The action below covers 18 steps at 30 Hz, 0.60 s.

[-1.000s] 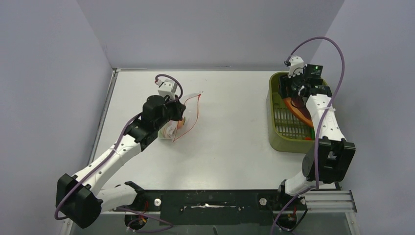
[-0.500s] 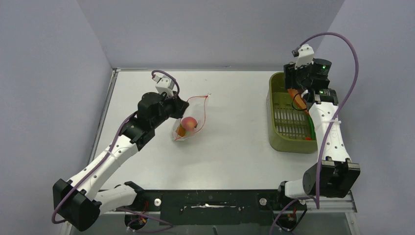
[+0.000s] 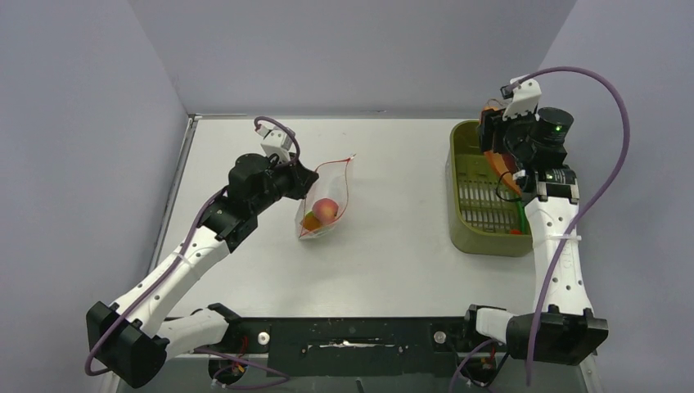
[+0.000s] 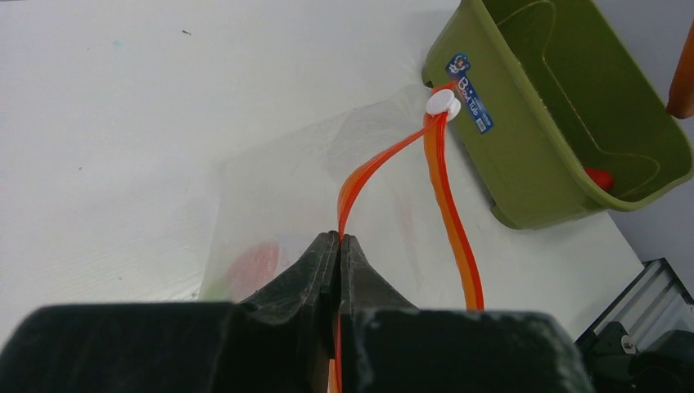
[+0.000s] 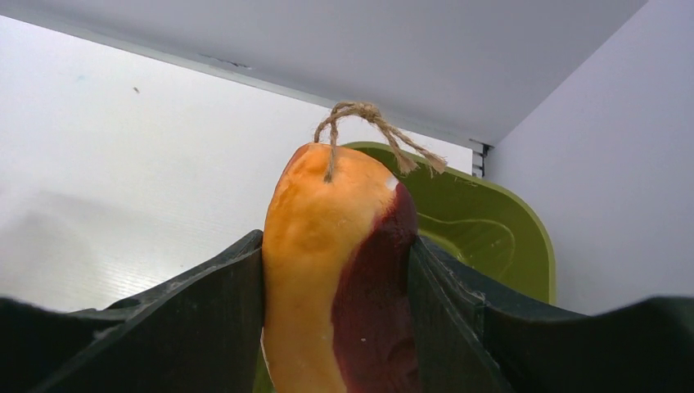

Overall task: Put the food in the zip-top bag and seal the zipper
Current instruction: Pick up the fake vegetable from the bin, then place the fake vegetable in the zipper food storage bag.

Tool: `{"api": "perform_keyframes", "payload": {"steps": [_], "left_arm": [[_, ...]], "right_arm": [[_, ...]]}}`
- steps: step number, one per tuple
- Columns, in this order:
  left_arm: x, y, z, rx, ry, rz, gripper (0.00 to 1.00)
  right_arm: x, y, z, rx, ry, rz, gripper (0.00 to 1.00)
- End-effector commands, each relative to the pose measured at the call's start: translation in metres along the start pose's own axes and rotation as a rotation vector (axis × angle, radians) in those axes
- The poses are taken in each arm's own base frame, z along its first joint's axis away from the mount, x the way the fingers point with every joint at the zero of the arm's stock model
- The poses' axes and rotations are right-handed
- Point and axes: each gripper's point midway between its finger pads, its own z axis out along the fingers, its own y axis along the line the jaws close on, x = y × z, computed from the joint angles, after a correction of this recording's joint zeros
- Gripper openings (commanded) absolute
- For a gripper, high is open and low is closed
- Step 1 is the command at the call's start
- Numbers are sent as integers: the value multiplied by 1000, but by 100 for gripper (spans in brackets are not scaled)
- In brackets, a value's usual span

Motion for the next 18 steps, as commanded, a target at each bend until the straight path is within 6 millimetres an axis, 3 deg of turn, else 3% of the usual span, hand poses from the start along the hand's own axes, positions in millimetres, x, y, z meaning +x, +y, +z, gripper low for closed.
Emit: {"api": "perform_keyframes", "payload": {"steps": [1,11,18], "left_arm": [[-36,-31,-6,111,-59,-16,0],[-44,-39,-4,131,-54,-75,0],[-44,-62,-1,223,3,-185,0]], "right_arm": [[-75,22,-38,-94,-250,9,55],[-139,109,-82,-422,-511,103,55],[-171,156,-121,-643,-689,226,54]]}}
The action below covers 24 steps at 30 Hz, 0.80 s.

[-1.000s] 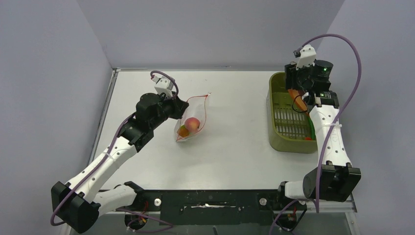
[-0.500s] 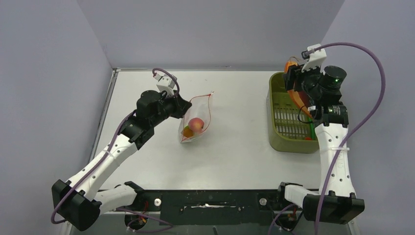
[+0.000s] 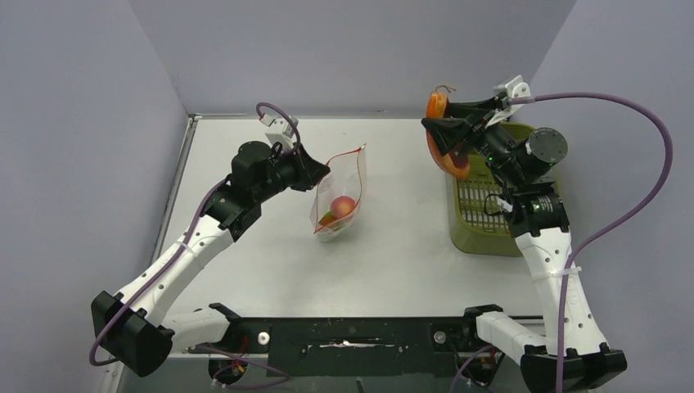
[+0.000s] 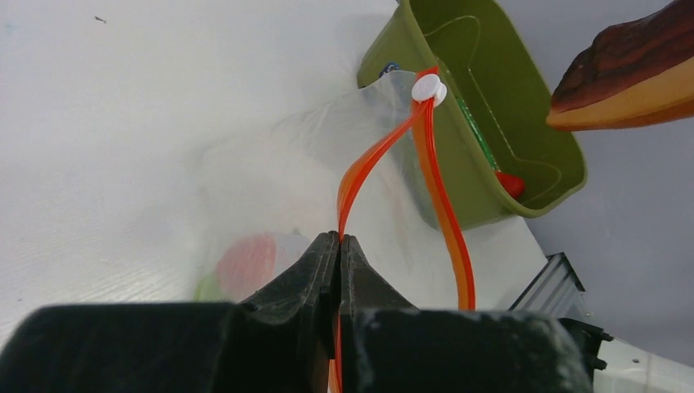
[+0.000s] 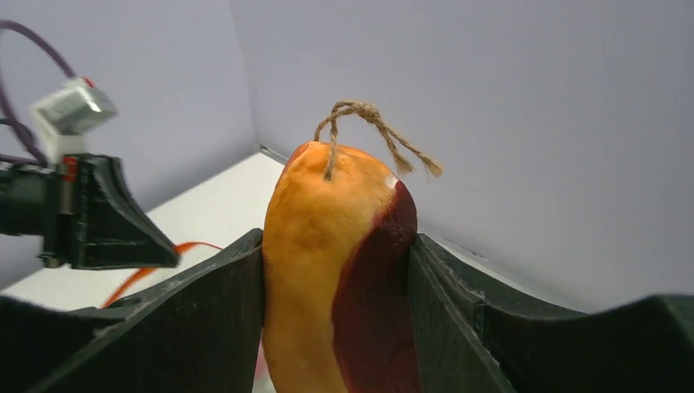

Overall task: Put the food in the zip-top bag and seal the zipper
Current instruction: Place the fake vegetable in the zipper food storage bag.

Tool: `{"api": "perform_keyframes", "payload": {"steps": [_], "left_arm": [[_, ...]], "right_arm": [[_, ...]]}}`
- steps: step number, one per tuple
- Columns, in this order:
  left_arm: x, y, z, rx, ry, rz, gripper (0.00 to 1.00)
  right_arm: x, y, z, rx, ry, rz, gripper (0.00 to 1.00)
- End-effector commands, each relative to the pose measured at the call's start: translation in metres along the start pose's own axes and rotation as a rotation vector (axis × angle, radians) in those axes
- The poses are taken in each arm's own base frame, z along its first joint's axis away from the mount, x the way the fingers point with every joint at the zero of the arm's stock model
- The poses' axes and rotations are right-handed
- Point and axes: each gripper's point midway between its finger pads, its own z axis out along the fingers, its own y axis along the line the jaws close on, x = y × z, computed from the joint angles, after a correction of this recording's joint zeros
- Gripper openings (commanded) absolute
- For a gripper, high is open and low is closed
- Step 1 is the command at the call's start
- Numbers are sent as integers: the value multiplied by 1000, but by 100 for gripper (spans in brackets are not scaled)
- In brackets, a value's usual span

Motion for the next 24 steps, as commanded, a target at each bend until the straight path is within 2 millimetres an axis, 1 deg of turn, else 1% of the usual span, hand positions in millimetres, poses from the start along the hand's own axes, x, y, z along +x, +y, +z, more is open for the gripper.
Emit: {"api": "perform_keyframes", "payload": {"steps": [1,5,6,11,16,20,21,24], "left_arm": [[-20,-36,-6,129,-9,-66,0],[-13,-31,-3,113,15,-88,0],[-12,-31,-4,112,16,-93,0],[-10,-37,-6,147,19,-121,0],[-9,-37,-3,153,24,-124,0],[-4,-35,-1,150,36,-126,0],[-3,-35,0,151,39,-127,0],[-1,-35,-1,158,43,-132,0]], "right_arm": [[-53,49,0,-167,-226,47,54],[-63,83,3,-276,-299,80,54],[-69,91,3,-302,-330,87,54],[-82,125,3,-408,-432,151,54],[-92,152,8,-490,-496,181,54],[-97,174,10,-564,-537,209,54],[-99,176,9,-577,-550,216,54],[-96,189,12,-623,-562,245,53]]}}
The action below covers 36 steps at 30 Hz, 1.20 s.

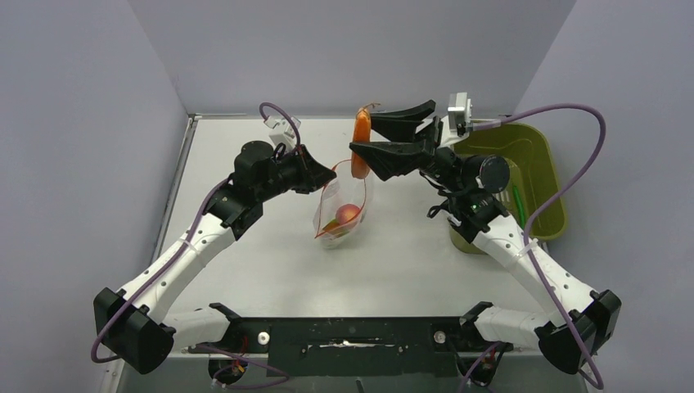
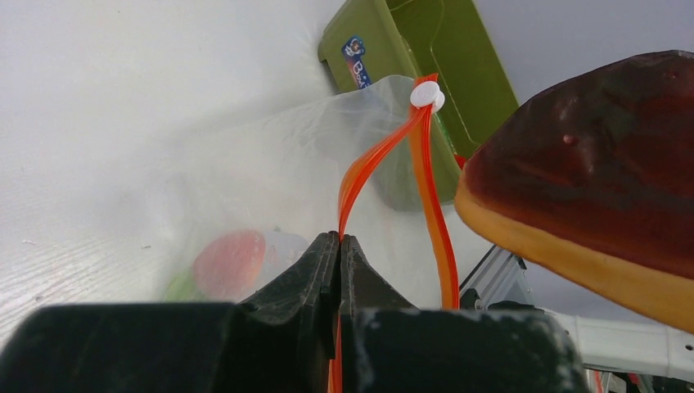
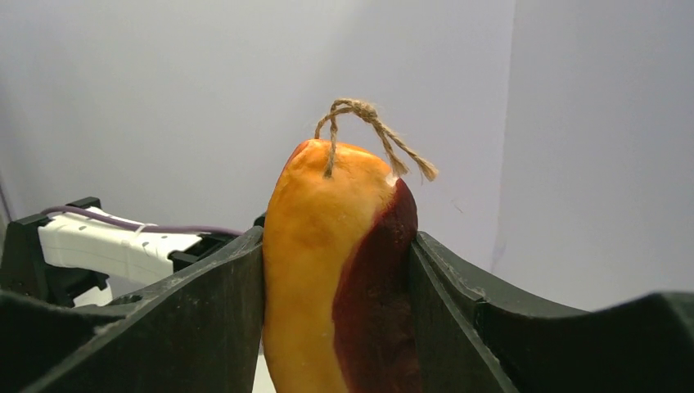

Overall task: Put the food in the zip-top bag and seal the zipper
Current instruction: Place the fake vegetable in the zipper food storage bag.

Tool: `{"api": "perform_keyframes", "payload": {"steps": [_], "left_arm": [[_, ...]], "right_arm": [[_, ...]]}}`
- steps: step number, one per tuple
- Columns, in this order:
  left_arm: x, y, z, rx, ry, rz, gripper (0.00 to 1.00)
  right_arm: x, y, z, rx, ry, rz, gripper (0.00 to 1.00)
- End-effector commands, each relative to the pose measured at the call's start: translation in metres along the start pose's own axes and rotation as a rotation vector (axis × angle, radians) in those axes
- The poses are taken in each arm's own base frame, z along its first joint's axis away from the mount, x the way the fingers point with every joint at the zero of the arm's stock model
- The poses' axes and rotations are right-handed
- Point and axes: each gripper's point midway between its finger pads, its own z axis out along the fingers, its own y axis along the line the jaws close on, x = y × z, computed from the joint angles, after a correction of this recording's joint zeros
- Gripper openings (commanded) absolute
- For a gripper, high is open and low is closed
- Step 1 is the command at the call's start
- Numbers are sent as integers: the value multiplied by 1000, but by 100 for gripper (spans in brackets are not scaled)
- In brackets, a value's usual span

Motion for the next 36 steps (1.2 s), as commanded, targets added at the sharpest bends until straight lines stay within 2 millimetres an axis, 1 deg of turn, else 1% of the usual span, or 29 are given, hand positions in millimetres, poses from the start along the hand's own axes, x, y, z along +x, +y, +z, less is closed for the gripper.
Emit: {"api": "perform_keyframes", "payload": {"steps": [1,5,9,13,17,22,25,30,34,36], "left_arm": [[-11,-21,-4,92,-24,4,0],[-10,-23,-6,104,-22,4,0],[-10,-27,-8,119,-22,7,0],[-8,-31,-10,139,-13,8,0],[-7,-37,-14,174,-8,18,0],[-2,-46,-20,242,-3,35,0],[4,-50,-22,278,19,46,0],[10,-54,-24,322,49,57,0],[16,-57,-25,356,65,59,0],[18,-58,-26,369,68,62,0]], "right_arm": [[-32,24,12,-90,-159,-26,53],[-16,29,16,-114,-148,1,53],[4,29,12,-122,-118,-19,53],[36,27,-3,-133,-38,-109,53],[72,23,-19,-141,108,-191,54],[107,30,-34,-258,235,-272,56],[119,31,-42,-277,265,-306,56],[136,33,-56,-321,261,-398,57],[151,32,-57,-358,273,-412,58],[149,35,-56,-382,246,-424,58]]}}
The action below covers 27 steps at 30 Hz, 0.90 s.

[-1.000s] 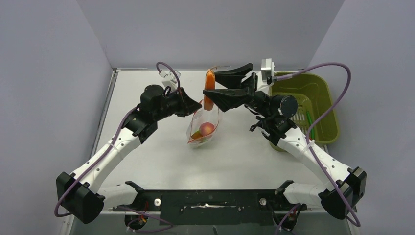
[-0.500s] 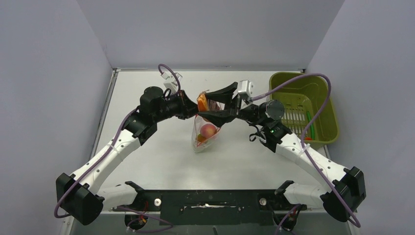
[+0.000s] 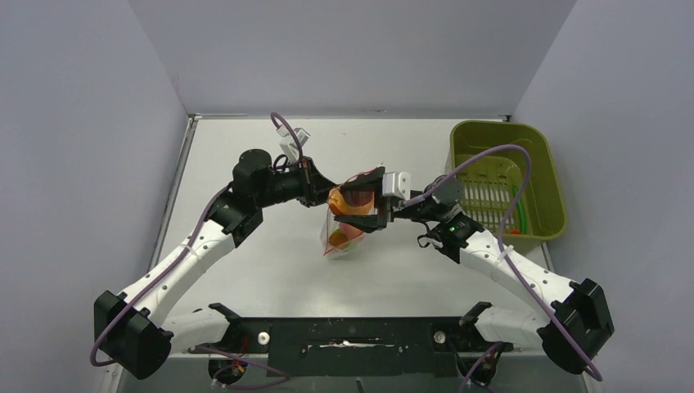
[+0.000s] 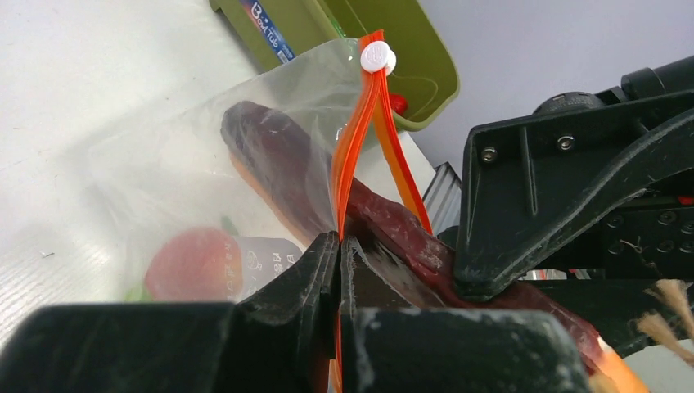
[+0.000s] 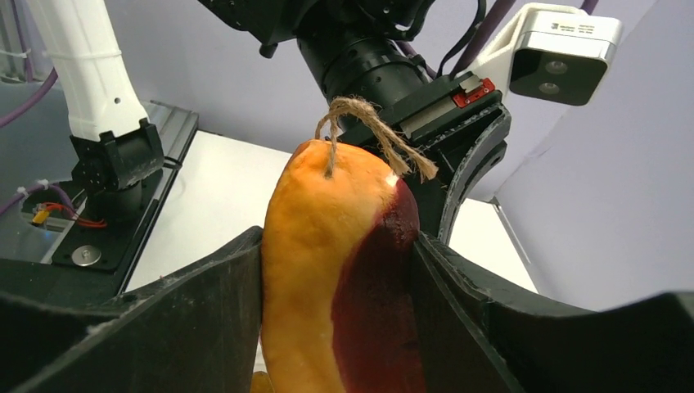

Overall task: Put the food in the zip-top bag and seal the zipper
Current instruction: Place the fake vegetable in the zipper food storage bag.

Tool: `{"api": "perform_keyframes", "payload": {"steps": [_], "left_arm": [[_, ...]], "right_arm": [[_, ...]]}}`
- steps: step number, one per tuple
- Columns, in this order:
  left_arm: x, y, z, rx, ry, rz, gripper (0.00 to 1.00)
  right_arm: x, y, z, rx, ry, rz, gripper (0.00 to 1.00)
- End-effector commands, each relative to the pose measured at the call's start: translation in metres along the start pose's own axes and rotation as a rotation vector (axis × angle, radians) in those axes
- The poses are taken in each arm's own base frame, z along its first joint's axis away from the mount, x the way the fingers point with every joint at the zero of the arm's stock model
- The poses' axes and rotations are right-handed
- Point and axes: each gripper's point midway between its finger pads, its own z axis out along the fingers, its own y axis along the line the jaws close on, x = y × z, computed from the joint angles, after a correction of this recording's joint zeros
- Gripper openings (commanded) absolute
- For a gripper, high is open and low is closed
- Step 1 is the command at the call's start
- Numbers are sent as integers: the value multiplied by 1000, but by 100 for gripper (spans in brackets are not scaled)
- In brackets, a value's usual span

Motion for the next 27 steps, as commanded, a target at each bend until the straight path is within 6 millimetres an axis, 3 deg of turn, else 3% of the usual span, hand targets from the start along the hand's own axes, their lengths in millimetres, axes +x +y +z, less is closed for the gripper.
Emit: {"api": "perform_keyframes", "payload": {"steps": [1,7,13,22,27], "left_arm": [[-13,-30,-9,134,-40,66,0],[-8,-38,-13,179,-9,94,0],[-8,-35,-13,169,-4,90,0],[-31,-17,-18,68,-97,73,0],[-31,-12,-19,68,-97,66,0]], "right_arm": [[-28,-2,5,-36,-111,-178,58],[11,-14,0,8,45,-263,64],[41,-14,-9,-3,166,-275,68],[63,-12,-32,100,313,-163,80],[77,-7,-44,101,387,-153,71]]}}
